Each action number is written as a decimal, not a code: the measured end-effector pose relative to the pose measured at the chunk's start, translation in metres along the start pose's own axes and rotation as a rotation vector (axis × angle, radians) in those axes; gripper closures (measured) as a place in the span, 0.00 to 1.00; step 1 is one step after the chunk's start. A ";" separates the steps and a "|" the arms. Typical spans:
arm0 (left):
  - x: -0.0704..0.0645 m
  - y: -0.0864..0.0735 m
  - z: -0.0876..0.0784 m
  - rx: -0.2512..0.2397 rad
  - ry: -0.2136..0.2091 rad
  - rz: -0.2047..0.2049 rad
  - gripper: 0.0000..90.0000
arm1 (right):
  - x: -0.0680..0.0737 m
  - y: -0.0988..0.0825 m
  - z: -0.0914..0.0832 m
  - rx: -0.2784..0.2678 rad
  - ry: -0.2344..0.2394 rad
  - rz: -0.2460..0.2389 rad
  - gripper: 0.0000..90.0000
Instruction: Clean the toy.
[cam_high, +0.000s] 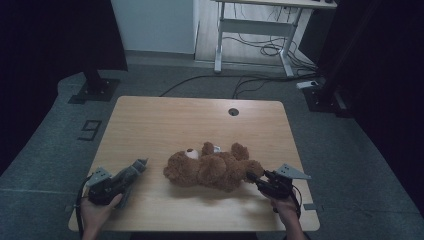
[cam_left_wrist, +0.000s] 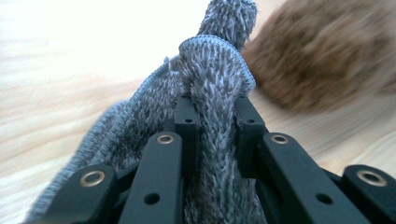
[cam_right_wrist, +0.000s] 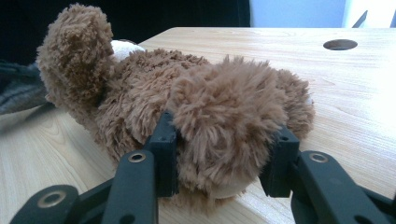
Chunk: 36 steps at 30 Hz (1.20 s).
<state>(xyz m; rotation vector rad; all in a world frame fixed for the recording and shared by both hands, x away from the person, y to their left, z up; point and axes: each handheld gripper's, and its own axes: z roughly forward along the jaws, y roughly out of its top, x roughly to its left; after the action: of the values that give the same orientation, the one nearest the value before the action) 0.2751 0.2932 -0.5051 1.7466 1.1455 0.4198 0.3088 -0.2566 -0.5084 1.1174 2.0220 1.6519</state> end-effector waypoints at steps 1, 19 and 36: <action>0.000 0.000 0.000 0.000 0.000 0.000 0.84 | 0.000 0.000 0.000 0.000 0.000 0.000 0.64; -0.115 0.080 0.052 -0.047 -0.209 0.210 0.84 | -0.001 -0.001 0.001 -0.006 0.003 0.011 0.63; -0.178 0.074 0.119 0.047 -0.273 0.278 0.84 | -0.004 -0.003 0.002 -0.013 -0.003 0.019 0.63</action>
<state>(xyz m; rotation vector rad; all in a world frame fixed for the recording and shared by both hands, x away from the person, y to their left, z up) 0.3077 0.0738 -0.4610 1.9434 0.7277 0.3090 0.3116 -0.2584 -0.5121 1.1374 2.0020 1.6691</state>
